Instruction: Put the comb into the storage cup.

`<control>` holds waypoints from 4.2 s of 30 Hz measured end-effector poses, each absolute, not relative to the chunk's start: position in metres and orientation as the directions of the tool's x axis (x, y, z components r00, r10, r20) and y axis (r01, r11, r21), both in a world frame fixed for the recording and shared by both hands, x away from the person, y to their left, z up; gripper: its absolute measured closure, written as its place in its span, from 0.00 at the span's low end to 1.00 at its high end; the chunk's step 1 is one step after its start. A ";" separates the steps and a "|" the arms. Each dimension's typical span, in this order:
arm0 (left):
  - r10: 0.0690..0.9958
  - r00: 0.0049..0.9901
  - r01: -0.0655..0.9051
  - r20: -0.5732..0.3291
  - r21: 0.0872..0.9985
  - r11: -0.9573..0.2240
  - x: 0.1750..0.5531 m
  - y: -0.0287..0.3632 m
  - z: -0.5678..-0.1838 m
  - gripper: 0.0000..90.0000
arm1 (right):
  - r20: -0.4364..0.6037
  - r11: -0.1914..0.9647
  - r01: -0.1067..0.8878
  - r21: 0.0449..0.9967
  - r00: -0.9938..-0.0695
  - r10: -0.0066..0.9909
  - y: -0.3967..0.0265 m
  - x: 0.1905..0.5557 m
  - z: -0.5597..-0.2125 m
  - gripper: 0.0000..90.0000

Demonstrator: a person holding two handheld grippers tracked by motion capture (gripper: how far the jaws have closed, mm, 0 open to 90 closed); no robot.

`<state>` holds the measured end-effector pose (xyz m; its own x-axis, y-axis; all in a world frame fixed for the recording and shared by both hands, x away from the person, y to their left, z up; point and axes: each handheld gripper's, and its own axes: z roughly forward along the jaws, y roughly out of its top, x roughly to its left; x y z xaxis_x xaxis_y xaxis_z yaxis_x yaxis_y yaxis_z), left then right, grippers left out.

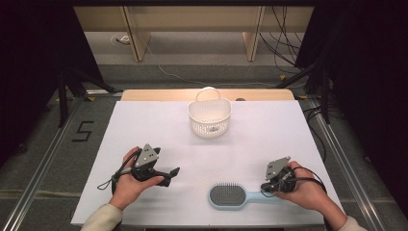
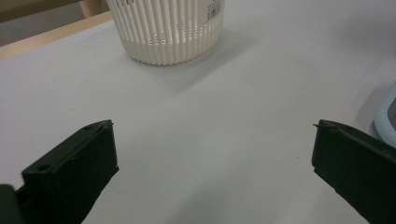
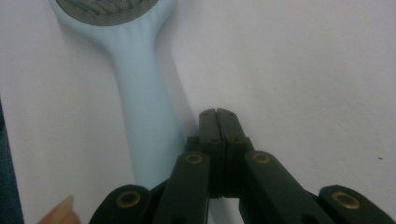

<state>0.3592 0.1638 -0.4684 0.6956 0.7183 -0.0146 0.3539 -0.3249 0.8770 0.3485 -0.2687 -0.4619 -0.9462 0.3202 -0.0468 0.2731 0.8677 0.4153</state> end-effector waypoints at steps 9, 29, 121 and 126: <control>0.717 0.697 0.355 -0.016 0.877 -0.325 0.359 0.164 -0.468 0.00 | -0.043 0.857 0.277 0.435 -0.944 0.327 -0.273 0.346 -0.463 1.00; 0.722 0.692 0.358 -0.022 0.878 -0.317 0.359 0.165 -0.467 0.00 | 0.073 0.502 0.364 0.785 -0.858 0.508 -0.301 0.355 -0.453 0.69; 0.725 0.689 0.358 -0.019 0.878 -0.317 0.352 0.168 -0.466 0.00 | -0.063 0.960 0.111 0.256 -0.989 0.131 -0.213 0.342 -0.452 0.44; 0.723 0.690 0.356 -0.017 0.879 -0.318 0.352 0.168 -0.466 0.00 | -0.079 0.973 0.098 0.208 -0.990 0.117 -0.204 0.340 -0.454 0.47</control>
<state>0.3517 0.1678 -0.4658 0.6903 0.7233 -0.0172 0.3556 -0.3184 0.8788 0.3404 -0.2038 -0.4537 -0.9900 0.1169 -0.0795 0.0983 0.9732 0.2079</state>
